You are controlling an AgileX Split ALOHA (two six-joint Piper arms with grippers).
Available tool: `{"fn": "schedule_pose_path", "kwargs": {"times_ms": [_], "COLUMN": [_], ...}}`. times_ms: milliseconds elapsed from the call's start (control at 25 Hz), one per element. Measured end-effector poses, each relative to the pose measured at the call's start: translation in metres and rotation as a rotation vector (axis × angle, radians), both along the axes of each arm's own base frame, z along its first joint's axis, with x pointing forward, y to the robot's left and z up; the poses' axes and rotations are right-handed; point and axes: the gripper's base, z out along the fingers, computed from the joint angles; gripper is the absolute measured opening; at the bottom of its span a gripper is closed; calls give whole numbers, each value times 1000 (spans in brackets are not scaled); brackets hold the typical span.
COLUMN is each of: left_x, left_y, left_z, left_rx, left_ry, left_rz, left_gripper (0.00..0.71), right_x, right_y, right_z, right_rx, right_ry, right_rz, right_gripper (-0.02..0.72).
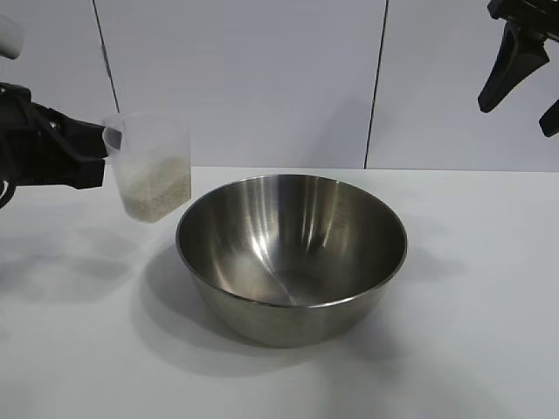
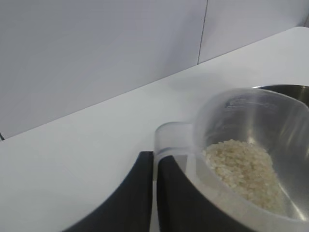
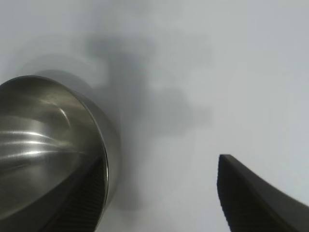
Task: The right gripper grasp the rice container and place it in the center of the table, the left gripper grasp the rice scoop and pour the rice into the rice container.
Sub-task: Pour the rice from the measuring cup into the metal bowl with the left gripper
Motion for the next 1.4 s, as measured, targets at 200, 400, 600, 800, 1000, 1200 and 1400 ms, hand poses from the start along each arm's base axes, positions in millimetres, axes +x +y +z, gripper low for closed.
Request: {"fn": "schedule_pose_path", "kwargs": {"times_ms": [200,400,600,800,1000,1200,1400], "left_x": [16,24,22,15,15,21,25], "left_y": [-18,-35,-47,-61,-67,-65,-71], "left_z": [18,36,39,36,38,43,51], "left_rx": [47,121,204,329,379,436,445], "left_ry": [-7,-87,-144,-216,-268,-288,-311], "left_rz": [-81,-189,-267,-324,-302,-265,-259], "left_gripper": [10,9,9,9,9,9,9], "right_x": [0,0,0,0,0,0,0], "right_y": [0,0,0,0,0,0,0], "right_z": [0,0,0,0,0,0,0], "right_rx": [0,0,0,0,0,-1,-1], "right_ry": [0,0,0,0,0,0,0], "right_rz": [0,0,0,0,0,0,0], "right_gripper": [463,463,463,463,463,463,463]}}
